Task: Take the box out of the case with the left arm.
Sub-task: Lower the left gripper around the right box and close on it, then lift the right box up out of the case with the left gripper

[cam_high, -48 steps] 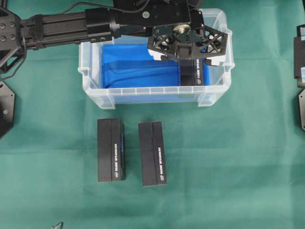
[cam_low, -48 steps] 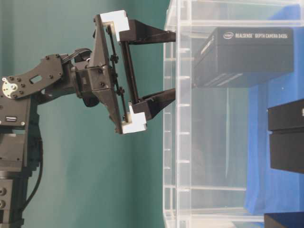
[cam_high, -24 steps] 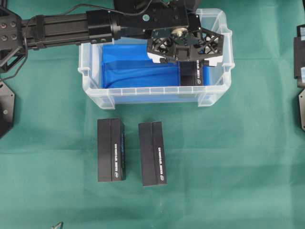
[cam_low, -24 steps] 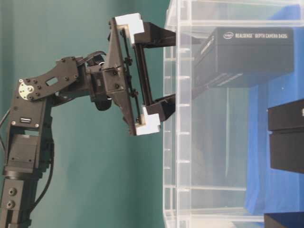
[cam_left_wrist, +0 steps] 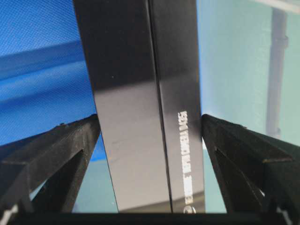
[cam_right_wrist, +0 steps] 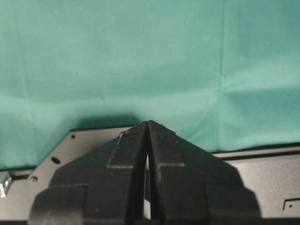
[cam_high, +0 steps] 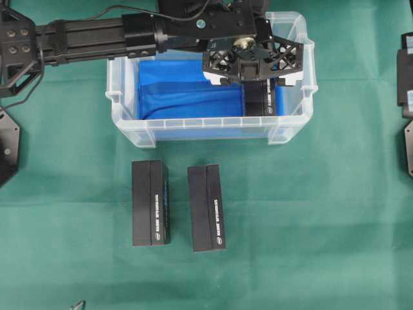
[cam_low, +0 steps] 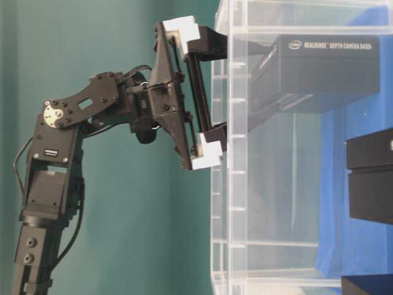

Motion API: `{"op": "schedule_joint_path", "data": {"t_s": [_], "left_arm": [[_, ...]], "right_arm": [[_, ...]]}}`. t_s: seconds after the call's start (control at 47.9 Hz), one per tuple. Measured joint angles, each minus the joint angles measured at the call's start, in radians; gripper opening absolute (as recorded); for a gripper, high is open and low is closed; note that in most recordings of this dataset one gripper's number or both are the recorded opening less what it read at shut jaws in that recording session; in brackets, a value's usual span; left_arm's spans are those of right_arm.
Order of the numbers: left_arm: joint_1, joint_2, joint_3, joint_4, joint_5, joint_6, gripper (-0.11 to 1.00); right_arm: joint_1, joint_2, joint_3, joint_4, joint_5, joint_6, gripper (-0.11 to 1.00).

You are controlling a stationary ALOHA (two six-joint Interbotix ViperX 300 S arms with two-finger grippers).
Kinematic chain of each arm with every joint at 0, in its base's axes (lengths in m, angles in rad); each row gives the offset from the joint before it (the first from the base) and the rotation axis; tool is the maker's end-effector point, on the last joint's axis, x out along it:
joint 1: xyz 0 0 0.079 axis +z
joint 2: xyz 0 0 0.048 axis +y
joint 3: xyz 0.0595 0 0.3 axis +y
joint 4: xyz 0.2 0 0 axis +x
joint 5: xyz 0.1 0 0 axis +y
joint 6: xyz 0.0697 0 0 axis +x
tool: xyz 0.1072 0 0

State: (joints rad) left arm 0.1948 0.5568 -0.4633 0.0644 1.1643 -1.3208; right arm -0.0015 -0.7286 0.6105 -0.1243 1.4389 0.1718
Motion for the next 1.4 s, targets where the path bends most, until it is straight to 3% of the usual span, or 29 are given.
{"op": "schedule_joint_path", "data": {"t_s": [0.668, 0.751, 0.876, 1.398], "left_arm": [[0.008, 0.02, 0.061, -0.002, -0.048, -0.002, 0.88], [0.008, 0.02, 0.061, -0.002, -0.048, -0.008, 0.83], [0.006, 0.018, 0.06, -0.005, -0.048, -0.037, 0.62], [-0.009, 0.017, 0.061, -0.005, -0.044, -0.075, 0.62]], "right_arm": [[0.0, 0.002, 0.002, 0.0, -0.002, 0.0, 0.0], [0.0, 0.0, 0.003, 0.0, -0.003, 0.0, 0.0], [-0.002, 0.0, 0.003, 0.0, -0.002, 0.0, 0.0], [-0.002, 0.0, 0.003, 0.0, -0.003, 0.006, 0.0]]}}
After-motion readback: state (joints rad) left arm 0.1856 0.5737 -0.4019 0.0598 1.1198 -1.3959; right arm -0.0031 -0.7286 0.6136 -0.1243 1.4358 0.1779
